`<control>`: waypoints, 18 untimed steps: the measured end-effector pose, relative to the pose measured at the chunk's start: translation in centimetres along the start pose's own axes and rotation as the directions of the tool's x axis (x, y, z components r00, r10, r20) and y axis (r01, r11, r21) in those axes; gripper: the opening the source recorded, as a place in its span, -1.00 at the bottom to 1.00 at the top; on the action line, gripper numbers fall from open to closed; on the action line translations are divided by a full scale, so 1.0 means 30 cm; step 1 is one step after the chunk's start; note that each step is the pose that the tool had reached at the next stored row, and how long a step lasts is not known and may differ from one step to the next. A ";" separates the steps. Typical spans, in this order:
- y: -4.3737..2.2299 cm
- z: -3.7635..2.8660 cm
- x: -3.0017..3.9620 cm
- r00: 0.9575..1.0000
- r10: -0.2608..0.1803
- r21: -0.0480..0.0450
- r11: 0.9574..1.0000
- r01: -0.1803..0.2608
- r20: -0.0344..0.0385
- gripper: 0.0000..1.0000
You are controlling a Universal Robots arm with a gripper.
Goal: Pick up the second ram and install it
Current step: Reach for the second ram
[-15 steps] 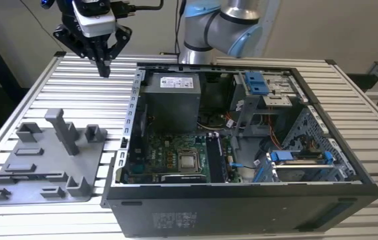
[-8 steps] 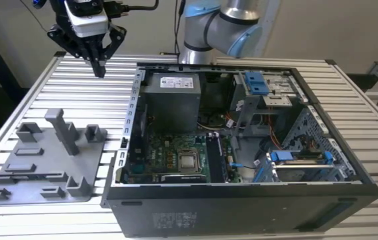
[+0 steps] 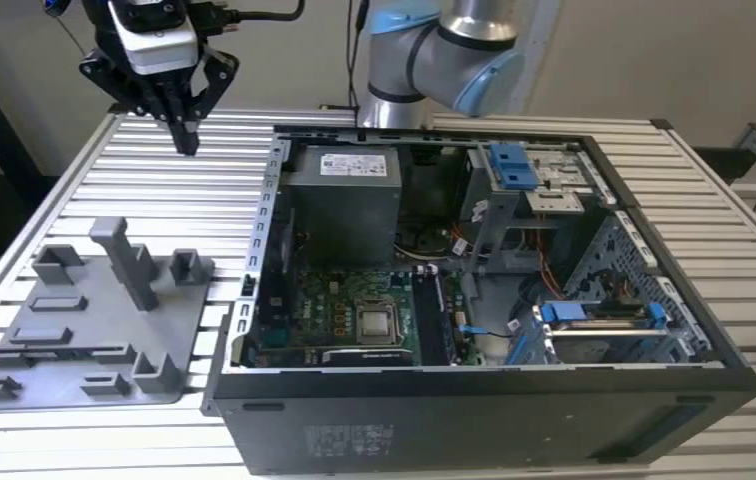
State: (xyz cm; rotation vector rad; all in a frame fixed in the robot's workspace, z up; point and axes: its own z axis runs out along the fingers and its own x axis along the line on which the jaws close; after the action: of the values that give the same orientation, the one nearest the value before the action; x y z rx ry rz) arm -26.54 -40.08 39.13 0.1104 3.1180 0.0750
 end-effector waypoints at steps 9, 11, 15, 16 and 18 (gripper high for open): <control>-0.010 0.002 0.068 1.000 0.000 0.000 1.000 0.000 0.000 -0.79; -0.014 0.002 0.090 1.000 0.000 0.000 1.000 0.000 0.000 -0.79; -0.022 0.002 0.132 1.000 0.000 0.000 1.000 0.000 0.000 -0.79; -0.024 0.002 0.143 1.000 0.000 0.000 1.000 0.000 0.000 -0.79; -0.028 0.003 0.163 1.000 0.000 0.000 1.000 0.000 0.000 -0.79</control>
State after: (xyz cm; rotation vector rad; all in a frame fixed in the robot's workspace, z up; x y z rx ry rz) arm -31.49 -40.57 38.92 0.1104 3.1181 0.0751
